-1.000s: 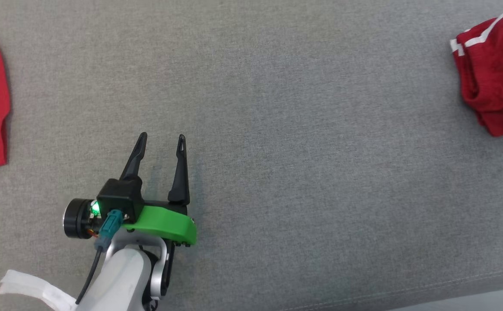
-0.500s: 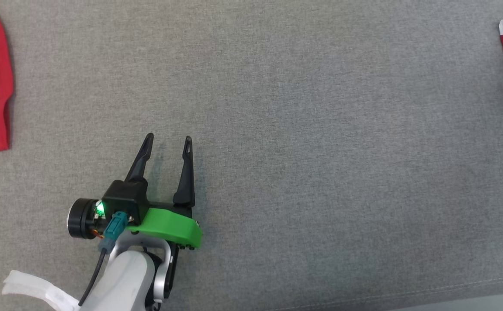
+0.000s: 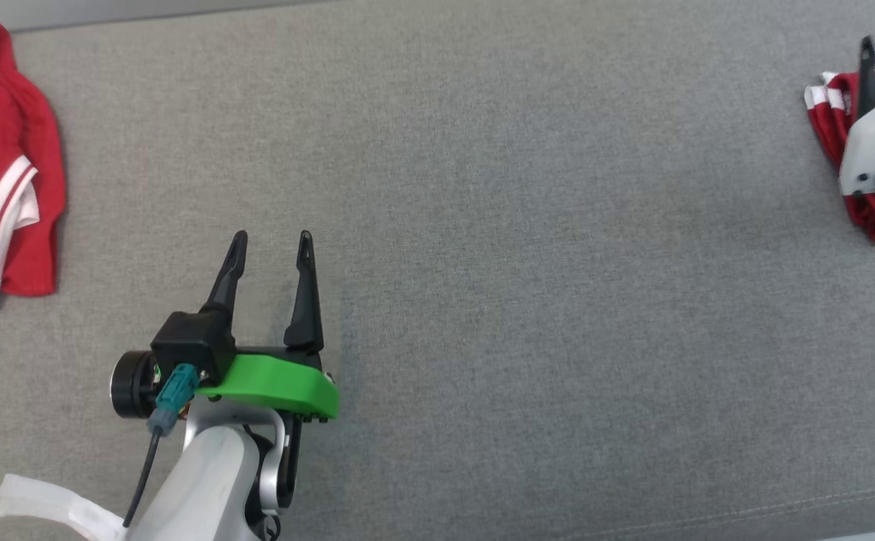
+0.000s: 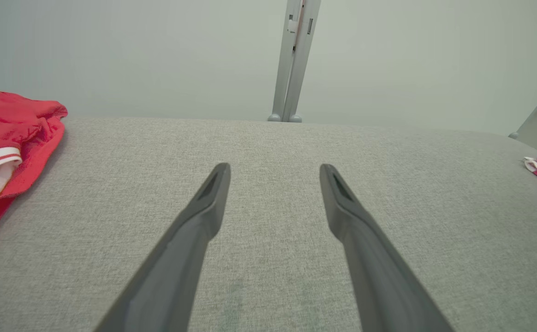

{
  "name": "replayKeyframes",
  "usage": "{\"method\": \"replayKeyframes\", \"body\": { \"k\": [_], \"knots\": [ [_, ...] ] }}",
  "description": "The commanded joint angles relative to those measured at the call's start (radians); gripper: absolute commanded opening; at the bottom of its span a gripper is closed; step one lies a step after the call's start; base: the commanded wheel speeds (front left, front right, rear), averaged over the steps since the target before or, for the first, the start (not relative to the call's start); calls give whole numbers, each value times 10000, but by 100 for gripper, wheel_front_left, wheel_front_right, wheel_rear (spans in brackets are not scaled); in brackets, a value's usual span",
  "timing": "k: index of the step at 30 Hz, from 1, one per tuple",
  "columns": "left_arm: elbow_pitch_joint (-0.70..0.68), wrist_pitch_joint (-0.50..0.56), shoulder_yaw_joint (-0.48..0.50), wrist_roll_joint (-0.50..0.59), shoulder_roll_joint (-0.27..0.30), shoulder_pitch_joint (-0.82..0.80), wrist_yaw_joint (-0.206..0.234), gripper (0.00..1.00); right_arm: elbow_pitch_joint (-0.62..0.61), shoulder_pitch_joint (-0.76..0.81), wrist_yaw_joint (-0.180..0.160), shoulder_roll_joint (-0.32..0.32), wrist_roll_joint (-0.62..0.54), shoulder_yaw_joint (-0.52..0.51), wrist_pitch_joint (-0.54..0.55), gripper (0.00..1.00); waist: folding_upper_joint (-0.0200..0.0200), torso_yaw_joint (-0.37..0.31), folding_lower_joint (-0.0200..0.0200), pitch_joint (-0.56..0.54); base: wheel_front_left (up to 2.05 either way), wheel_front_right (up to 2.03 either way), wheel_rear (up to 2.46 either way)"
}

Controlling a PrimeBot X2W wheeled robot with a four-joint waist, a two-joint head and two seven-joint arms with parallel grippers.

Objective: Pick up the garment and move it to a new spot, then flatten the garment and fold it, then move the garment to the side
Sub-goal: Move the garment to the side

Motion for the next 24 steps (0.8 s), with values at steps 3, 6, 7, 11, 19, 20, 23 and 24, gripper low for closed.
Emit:
{"method": "replayKeyframes", "body": {
  "k": [3, 6, 7, 11, 19, 20, 23, 24],
  "knots": [
    [419, -202, 202, -259, -71, 142, -105, 100, -122, 617, -18, 588, 446, 676, -298, 100, 0, 272, 0, -1366, 0, 0, 0],
    [797, -305, 356, -328, -76, 349, -117, 100, -553, 1196, -18, 986, 757, 1049, -595, 100, 0, 397, 0, -1871, 0, 0, 0],
    [914, -351, 437, -332, -72, 419, -94, 100, -765, 1503, -18, 1243, 992, 1077, -694, 100, 0, 437, 0, -2038, 0, 0, 0],
    [1230, -410, 699, -382, -54, 950, -59, 100, -1741, 2716, -18, 2058, 1504, 1191, -857, 100, 0, 513, 0, -2509, 0, 0, 0],
    [1078, -444, 847, -262, -74, 2152, -17, 100, -4589, 5968, -18, 2923, 1987, 924, -856, 100, 0, 750, 0, -3102, 0, 0, 0],
    [1019, -445, 838, -245, -94, 2271, -17, 100, -4970, 6343, -18, 2961, 2016, 912, -807, 100, 0, 773, 0, -3130, 0, 0, 0],
    [932, -441, 771, -253, -171, 2571, -70, 100, -5887, 7224, -16, 3013, 2312, 1034, -636, 100, 0, 839, 0, -3204, 0, 0, 0],
    [920, -441, 741, -283, -215, 2646, -99, 100, -6189, 7550, -16, 3016, 2562, 1147, -560, 100, 0, 877, 0, -3250, 0, 0, 0]
  ]
}}
